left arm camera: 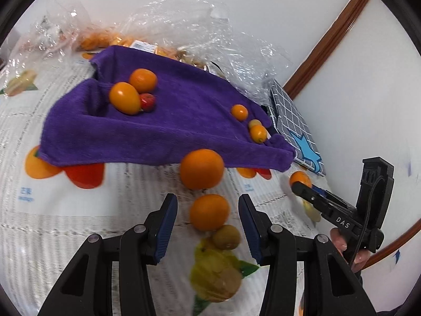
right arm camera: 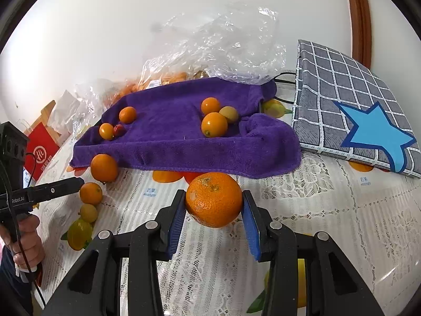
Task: Organize fruits
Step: 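Grasp another orange on the cloth with the left tool while the right tool holds its orange, then carry both oranges over the towel and open the right tool onto it, then release the orange onto the towel with the left tool while the right tool grasps a yellow fruit, then grasp an orange on the cloth with the left tool while the right tool holds the yellow fruit, then carry the orange with the left tool while the right tool carries the yellow fruit over the towel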
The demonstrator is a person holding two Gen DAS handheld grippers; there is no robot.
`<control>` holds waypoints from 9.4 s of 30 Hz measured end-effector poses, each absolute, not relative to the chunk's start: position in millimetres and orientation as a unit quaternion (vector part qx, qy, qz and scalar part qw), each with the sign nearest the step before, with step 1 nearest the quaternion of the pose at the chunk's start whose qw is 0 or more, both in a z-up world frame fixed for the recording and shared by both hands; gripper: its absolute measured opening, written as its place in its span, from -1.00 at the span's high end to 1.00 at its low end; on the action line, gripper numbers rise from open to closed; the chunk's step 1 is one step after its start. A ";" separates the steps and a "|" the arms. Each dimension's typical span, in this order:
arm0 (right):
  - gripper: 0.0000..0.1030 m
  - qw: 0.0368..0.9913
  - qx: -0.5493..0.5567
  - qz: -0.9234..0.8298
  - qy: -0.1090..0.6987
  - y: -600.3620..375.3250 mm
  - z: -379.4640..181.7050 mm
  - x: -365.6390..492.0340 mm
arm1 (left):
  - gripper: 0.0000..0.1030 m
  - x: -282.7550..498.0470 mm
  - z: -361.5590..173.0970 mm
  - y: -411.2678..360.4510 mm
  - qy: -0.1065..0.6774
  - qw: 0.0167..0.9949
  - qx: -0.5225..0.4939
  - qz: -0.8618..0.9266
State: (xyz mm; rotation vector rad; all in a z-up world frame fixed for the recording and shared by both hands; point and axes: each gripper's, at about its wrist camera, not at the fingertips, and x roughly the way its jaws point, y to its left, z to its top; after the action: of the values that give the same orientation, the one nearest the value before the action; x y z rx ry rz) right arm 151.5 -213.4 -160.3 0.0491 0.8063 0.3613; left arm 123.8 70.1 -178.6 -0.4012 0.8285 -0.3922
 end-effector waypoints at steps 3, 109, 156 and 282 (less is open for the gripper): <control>0.19 0.904 0.026 0.173 0.391 -214.7 -160.4 151.4 | 0.11 126.0 -181.3 63.0 0.405 0.877 -0.186 -0.180; 0.18 0.903 -0.053 0.172 0.391 -186.8 -153.4 248.5 | 0.33 181.1 -147.7 101.2 0.347 0.925 -0.153 -0.010; -0.12 0.895 -0.046 0.254 0.364 -101.5 -129.8 136.6 | 0.09 141.6 -147.3 123.8 0.286 0.945 -0.160 0.006; 0.49 0.852 0.125 0.256 0.440 -217.2 -177.8 173.4 | 0.22 123.2 -177.8 65.2 0.344 0.892 -0.274 -0.105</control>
State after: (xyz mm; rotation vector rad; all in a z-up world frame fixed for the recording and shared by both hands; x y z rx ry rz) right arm 173.4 -217.2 -177.8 0.2642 0.9262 0.5382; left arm 123.2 65.2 -177.8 -0.5694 0.7141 -0.2171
